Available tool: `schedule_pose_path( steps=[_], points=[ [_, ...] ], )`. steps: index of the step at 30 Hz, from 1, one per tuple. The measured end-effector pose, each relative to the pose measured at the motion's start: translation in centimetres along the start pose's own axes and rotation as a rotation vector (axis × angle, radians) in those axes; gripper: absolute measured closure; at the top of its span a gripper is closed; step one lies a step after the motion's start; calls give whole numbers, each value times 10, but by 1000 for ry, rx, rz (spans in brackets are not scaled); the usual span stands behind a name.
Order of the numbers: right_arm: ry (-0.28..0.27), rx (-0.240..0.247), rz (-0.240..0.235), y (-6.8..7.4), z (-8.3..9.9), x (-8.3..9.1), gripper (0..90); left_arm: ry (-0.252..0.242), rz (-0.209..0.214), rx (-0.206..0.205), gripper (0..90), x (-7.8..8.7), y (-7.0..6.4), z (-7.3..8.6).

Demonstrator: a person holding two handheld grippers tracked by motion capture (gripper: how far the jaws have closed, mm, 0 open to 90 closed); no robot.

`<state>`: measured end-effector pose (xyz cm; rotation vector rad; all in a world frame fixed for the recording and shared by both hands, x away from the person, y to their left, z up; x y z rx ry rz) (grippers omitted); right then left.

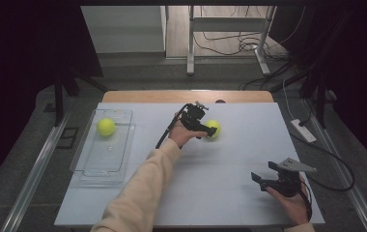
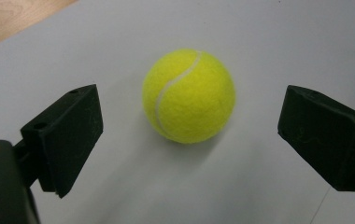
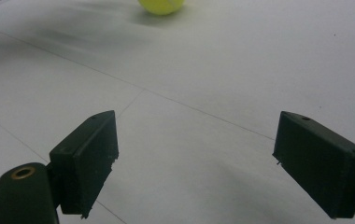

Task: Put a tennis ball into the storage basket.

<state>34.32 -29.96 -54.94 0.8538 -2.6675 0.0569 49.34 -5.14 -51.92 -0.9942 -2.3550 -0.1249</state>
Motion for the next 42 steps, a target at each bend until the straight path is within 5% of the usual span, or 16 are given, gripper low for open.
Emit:
schedule_pose_path(
  steps=[42],
  points=[
    [4, 1, 0, -2, 1, 0, 139, 50, -4, 47, 82, -40, 6, 9]
  ],
)
Point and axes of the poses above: each handheld gripper's, and its own axes: x roughly backward along the jaws, z roughly out of its underside, y roughly to its left, the point moved 7 cm from there along -x, roughly forward along the jaws, and after that the axes turned 14 degrees about -y, right-handed, at the moved point
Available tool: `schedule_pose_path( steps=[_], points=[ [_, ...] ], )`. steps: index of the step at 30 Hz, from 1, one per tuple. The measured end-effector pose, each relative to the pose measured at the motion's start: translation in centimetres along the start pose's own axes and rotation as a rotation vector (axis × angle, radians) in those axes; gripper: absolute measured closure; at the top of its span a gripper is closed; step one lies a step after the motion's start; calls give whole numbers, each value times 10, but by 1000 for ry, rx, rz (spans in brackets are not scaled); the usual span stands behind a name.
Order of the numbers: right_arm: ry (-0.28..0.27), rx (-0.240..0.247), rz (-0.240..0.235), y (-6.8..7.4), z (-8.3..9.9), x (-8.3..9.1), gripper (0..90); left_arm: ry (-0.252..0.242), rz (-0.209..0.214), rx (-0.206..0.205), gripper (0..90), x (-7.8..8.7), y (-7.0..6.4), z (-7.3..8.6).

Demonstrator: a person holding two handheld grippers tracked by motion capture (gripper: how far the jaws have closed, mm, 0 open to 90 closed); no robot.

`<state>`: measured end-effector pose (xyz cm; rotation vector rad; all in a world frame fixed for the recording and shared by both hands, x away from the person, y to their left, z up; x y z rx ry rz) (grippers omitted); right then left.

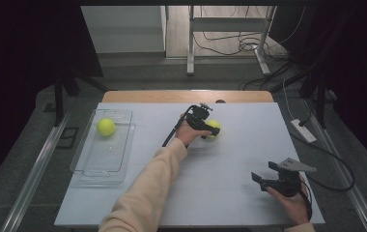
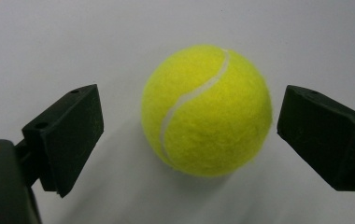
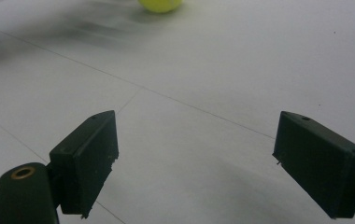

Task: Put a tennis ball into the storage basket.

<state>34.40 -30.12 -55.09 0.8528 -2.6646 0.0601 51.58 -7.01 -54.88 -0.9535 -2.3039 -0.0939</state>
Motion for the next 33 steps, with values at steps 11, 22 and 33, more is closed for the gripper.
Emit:
schedule_pose_path(
  steps=[11, 22, 33],
  points=[
    [0, -2, 1, -1, 0, 1, 139, 17, 2, 12, 89, -10, 0, 2],
    [2, 0, 3, -1, 0, 1, 140, -1, 28, 9, 193, -13, -4, 2],
    [1, 0, 7, -2, 0, 2, 140, 0, 11, -24, 271, -10, -7, -1]
  ],
)
Point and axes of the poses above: each handheld gripper's, and its own axes: x roughly backward along the jaws, z roughly out of its underside, y roughly to its left, the point moved 7 cm from there along -x, roughly forward along the jaws, and after that the axes turned 14 degrees about -y, right-handed, at the moved point
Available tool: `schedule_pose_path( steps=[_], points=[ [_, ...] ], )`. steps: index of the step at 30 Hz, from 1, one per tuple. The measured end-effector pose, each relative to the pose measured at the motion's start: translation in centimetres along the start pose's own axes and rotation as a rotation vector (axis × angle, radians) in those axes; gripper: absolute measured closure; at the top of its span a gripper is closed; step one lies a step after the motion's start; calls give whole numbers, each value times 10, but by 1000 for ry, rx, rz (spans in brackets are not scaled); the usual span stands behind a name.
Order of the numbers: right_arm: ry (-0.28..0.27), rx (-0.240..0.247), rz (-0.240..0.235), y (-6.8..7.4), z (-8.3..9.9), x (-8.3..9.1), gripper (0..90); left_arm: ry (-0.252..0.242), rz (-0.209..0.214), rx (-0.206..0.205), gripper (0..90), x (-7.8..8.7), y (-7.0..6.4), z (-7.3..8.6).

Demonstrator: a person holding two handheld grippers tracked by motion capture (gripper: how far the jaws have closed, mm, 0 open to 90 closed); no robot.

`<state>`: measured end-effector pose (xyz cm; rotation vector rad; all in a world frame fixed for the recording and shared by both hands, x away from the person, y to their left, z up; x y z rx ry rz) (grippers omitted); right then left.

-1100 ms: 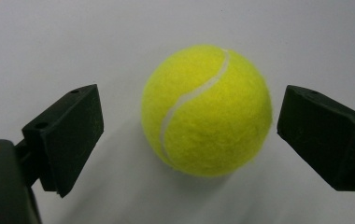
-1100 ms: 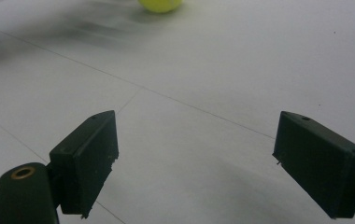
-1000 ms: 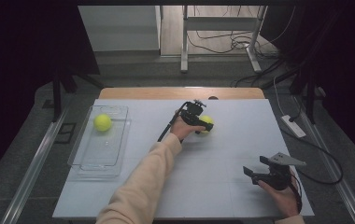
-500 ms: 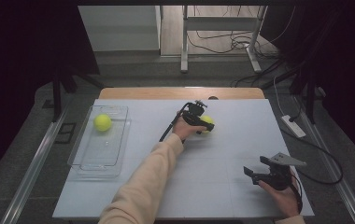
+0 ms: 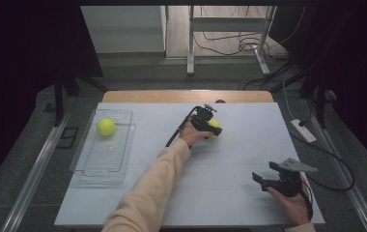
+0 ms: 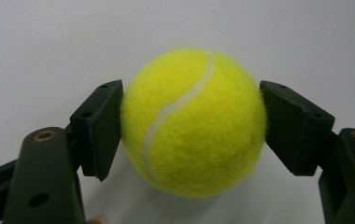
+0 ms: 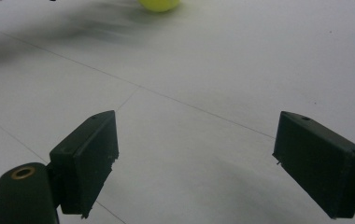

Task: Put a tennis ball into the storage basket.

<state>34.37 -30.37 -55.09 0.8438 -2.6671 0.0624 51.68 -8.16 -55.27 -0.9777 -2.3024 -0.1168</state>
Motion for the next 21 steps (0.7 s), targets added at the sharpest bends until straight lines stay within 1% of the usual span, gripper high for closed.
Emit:
schedule_pose_path(
  steps=[5, 9, 12, 16, 21],
  points=[
    [0, 0, 1, 0, 0, 0, 140, -5, 5, -8, 272, 4, -1, -2],
    [0, 0, -1, 0, 0, 0, 140, -17, 16, -13, 272, 8, -4, -5],
    [0, 0, -2, 0, 0, 0, 140, -26, 26, -24, 273, 12, -6, -7],
    [0, 0, -1, 1, 0, 0, 141, -34, 38, -23, 273, 18, -7, -9],
    [0, 1, -1, 1, 0, 0, 141, -47, 39, -26, 273, 24, -7, -9]
  ],
)
Point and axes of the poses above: each handheld gripper's, and its own axes: x roughly backward along the jaws, z roughly out of its underside, y roughly to its left, the point moved 7 cm from there along -x, roughly forward along the jaws, and after that the axes turned 14 degrees about -y, right-handed, at the moved point
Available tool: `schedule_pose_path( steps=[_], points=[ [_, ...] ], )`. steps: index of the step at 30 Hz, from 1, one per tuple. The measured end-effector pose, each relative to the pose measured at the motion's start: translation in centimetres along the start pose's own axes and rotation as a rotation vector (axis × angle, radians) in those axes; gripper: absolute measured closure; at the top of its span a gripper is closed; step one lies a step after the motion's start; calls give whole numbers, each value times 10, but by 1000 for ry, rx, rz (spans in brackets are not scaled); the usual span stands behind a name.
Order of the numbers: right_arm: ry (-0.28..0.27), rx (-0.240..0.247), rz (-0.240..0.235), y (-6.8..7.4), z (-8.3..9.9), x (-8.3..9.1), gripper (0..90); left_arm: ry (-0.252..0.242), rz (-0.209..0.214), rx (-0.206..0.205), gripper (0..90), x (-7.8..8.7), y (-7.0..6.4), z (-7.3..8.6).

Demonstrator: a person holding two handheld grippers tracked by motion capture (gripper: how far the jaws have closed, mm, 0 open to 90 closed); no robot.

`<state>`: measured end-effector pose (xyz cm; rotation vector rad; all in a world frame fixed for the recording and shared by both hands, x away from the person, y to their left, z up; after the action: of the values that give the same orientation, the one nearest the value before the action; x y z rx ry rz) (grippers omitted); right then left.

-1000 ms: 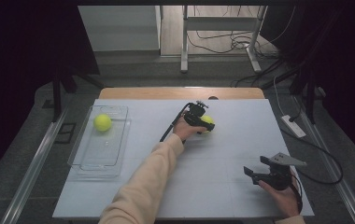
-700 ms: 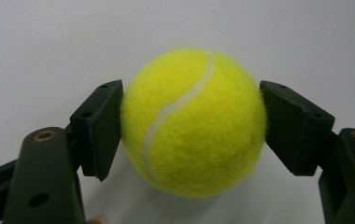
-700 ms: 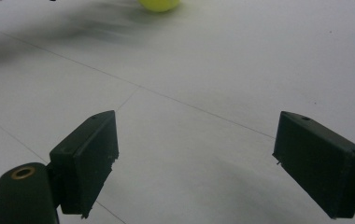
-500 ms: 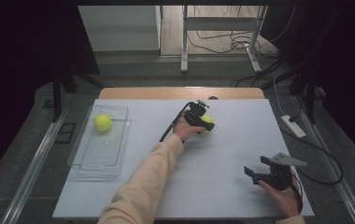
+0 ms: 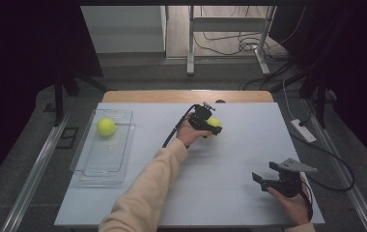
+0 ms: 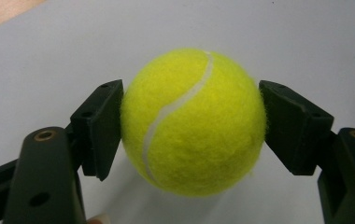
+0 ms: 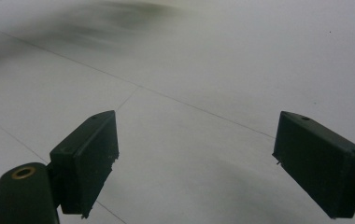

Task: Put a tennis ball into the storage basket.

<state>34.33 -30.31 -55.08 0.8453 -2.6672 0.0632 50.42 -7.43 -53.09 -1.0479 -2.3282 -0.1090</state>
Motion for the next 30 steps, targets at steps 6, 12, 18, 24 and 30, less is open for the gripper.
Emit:
schedule_pose_path(
  steps=[6, 12, 18, 24, 30],
  points=[
    [0, 2, 0, 1, 0, 0, 141, -25, -7, -10, 273, 12, 1, -3],
    [-1, 1, 0, 1, 0, 0, 141, -54, -11, -19, 273, 25, 2, -8],
    [-1, 3, -2, 2, -1, -1, 141, -64, -18, -22, 273, 34, 4, -9],
    [-2, 5, -3, 2, -1, -1, 141, -67, -25, -21, 273, 39, 6, -7],
    [-4, 4, -2, 3, -1, -1, 140, -86, -30, -24, 273, 48, 7, -10]
  ],
)
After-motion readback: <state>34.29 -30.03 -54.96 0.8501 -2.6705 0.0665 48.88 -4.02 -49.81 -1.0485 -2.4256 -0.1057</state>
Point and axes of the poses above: each handheld gripper's, and its own axes: x roughly backward along the jaws, z roughly out of its underside, y roughly to its left, the point moved 7 cm from there along -x, roughly forward along the jaws, and after that the axes turned 14 degrees about -y, right-handed, at the moved point
